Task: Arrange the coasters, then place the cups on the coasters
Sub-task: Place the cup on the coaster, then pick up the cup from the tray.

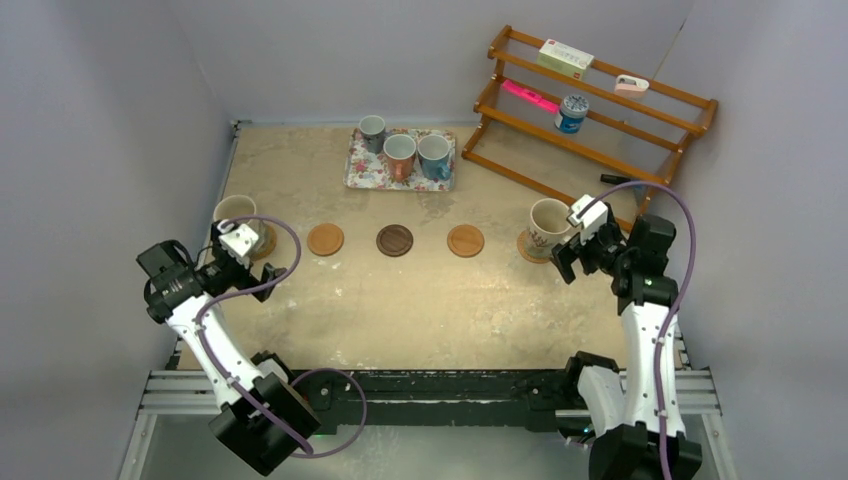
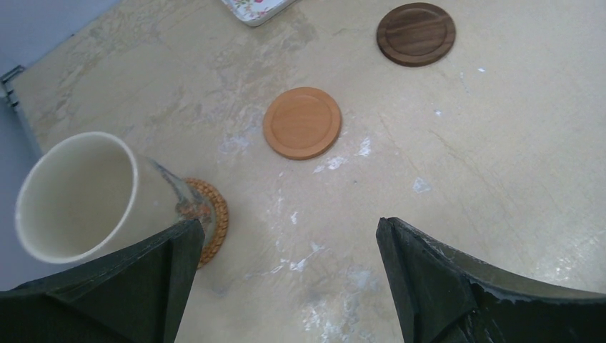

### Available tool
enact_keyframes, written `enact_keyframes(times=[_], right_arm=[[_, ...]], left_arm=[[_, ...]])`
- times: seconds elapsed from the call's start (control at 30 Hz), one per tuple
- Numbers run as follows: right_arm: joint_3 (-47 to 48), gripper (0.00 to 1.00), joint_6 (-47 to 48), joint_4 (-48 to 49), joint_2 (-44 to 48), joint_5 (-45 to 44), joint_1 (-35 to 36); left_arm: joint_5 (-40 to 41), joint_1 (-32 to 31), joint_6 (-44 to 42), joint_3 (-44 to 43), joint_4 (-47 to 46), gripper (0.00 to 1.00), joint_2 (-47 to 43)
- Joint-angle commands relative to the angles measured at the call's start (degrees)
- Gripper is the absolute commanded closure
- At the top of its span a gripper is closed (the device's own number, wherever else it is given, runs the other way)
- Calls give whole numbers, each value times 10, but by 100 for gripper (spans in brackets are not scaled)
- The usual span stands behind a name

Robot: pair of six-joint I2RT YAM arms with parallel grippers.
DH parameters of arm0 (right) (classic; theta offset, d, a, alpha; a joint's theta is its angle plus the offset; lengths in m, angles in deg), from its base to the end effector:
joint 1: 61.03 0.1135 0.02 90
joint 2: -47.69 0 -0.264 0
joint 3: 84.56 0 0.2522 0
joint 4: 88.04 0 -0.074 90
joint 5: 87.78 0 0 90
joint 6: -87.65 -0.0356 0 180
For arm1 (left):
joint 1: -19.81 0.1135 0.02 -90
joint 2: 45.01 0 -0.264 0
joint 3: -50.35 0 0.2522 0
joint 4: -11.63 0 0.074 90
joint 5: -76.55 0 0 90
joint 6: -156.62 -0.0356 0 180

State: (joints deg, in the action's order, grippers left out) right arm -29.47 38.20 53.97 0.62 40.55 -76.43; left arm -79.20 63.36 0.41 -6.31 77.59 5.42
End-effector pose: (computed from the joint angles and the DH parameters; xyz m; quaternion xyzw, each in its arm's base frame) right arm 0.1777 -0.0260 0.2911 -0.3384 0.7625 0.0294 0.5506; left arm 0.1291 0.0779 0.2678 0.2982 0.7671 -0.1221 0.5547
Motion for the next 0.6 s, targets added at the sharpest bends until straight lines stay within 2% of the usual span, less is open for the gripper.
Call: enact_keyframes(times=[0.0,0.3,0.4,0.57], right_arm=[[33,1,8,-67,15,29,-2],[28,1,-15,-75,41,28,-2],[28,1,-16,-80,50,21,-2],[34,1,-16,-94,60,10,-2]], left_arm=[[43,5,72,-40,-55,0,-11],[85,-10,204,-75,-148,0,6],[138,-81,234,-104,-150,0,41],[276,-222,322,-107,-233,0,89]])
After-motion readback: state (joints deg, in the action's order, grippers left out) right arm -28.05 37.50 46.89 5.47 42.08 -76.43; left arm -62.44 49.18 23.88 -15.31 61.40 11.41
